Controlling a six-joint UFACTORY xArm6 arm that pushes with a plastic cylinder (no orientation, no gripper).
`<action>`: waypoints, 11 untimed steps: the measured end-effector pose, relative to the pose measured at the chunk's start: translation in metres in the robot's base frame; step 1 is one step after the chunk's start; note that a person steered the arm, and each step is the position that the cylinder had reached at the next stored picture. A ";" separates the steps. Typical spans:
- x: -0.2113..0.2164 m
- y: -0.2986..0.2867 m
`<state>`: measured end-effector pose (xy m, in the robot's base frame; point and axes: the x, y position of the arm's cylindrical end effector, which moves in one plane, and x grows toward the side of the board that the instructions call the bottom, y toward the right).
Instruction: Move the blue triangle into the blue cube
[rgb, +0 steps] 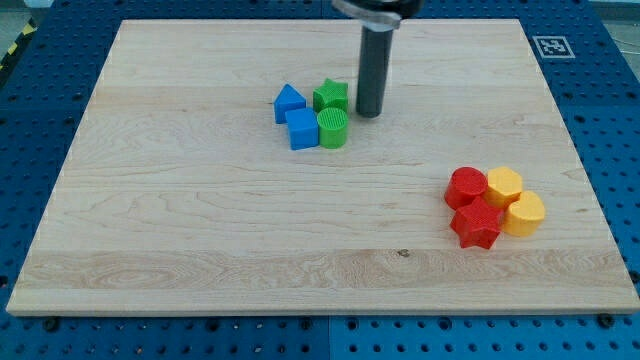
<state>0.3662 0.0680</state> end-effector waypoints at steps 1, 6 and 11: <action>-0.024 -0.003; -0.044 -0.122; -0.007 -0.130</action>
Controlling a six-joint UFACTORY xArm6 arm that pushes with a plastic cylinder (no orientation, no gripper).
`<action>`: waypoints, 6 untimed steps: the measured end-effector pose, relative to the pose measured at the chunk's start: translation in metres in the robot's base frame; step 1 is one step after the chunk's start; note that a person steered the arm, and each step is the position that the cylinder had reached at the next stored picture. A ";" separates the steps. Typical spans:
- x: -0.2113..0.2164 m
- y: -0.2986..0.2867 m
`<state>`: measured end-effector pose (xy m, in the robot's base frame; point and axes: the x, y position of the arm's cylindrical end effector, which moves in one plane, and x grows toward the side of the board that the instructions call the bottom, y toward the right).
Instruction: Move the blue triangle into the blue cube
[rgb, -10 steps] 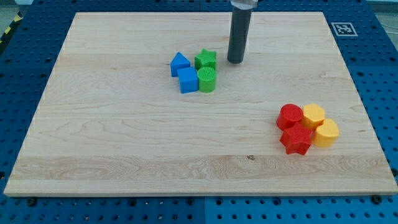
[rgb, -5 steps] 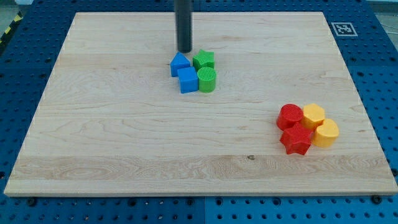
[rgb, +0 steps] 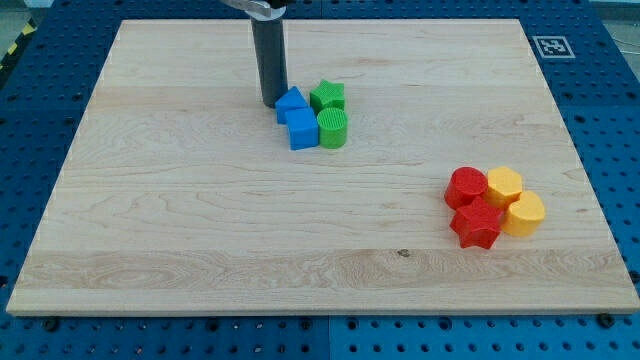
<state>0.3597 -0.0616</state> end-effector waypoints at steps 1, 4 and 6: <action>0.000 0.007; -0.052 0.022; -0.055 0.081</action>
